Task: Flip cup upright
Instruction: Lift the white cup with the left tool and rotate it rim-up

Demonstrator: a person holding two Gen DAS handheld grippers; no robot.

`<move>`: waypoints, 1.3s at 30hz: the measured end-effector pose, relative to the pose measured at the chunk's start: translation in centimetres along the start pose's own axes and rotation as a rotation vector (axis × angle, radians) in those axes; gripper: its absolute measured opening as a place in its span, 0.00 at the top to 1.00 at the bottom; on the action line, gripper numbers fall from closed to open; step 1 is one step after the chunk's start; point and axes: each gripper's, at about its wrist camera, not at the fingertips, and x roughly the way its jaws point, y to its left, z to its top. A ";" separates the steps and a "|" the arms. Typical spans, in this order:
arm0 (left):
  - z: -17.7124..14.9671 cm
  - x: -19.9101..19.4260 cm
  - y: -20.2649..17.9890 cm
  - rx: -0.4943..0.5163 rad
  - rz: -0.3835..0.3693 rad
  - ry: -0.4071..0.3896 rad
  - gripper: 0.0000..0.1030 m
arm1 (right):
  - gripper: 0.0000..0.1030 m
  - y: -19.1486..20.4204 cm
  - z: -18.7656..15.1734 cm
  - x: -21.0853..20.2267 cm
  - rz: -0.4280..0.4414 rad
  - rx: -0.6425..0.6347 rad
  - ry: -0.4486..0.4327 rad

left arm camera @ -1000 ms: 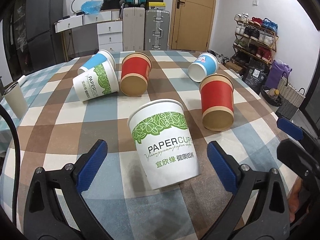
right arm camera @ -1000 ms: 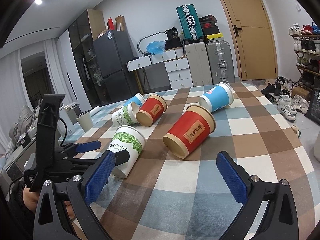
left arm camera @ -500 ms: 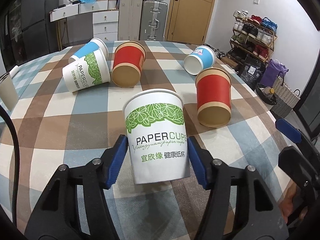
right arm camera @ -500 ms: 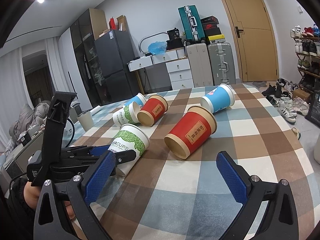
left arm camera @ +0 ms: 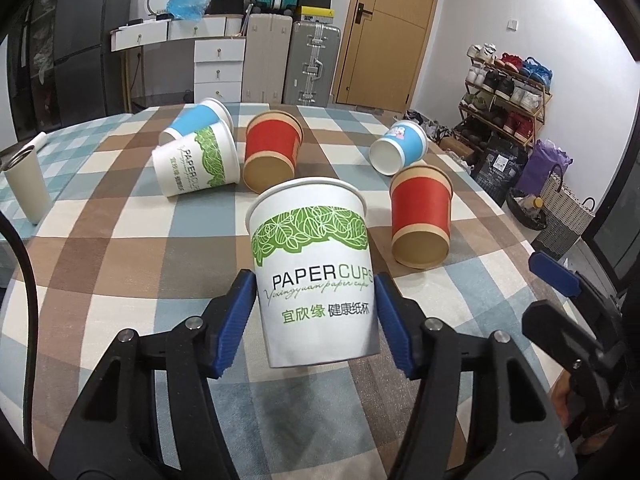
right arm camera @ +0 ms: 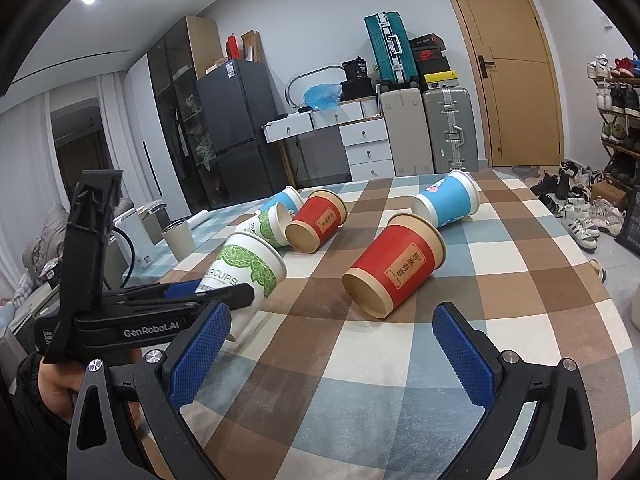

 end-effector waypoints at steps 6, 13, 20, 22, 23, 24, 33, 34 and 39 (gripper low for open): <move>-0.1 -2.8 0.9 -0.012 -0.008 -0.044 0.44 | 0.00 0.5 -0.2 0.0 0.015 -0.009 0.006; -0.9 -5.1 1.8 -0.020 -0.006 -0.072 0.44 | 0.00 1.4 -0.5 0.2 0.030 -0.037 0.015; -1.9 -7.0 2.3 -0.024 0.000 -0.091 0.44 | 0.00 2.0 -0.7 0.6 0.043 -0.053 0.025; -2.0 -7.2 2.4 -0.025 0.000 -0.093 0.44 | 0.00 2.2 -0.8 0.6 0.046 -0.058 0.027; -2.1 -7.2 2.4 -0.026 -0.001 -0.094 0.44 | 0.00 2.2 -0.8 0.6 0.047 -0.061 0.027; -2.3 -7.4 2.5 -0.027 0.000 -0.095 0.44 | 0.00 2.3 -0.8 0.6 0.048 -0.062 0.027; -4.4 -9.1 3.2 -0.045 -0.003 -0.093 0.44 | 0.00 3.1 -1.1 0.9 0.055 -0.089 0.030; -4.6 -9.2 3.2 -0.047 -0.004 -0.093 0.44 | 0.00 3.2 -1.1 1.0 0.054 -0.093 0.032; -5.6 -9.3 2.7 -0.042 -0.007 -0.085 0.44 | 0.00 3.4 -1.3 1.0 0.055 -0.109 0.035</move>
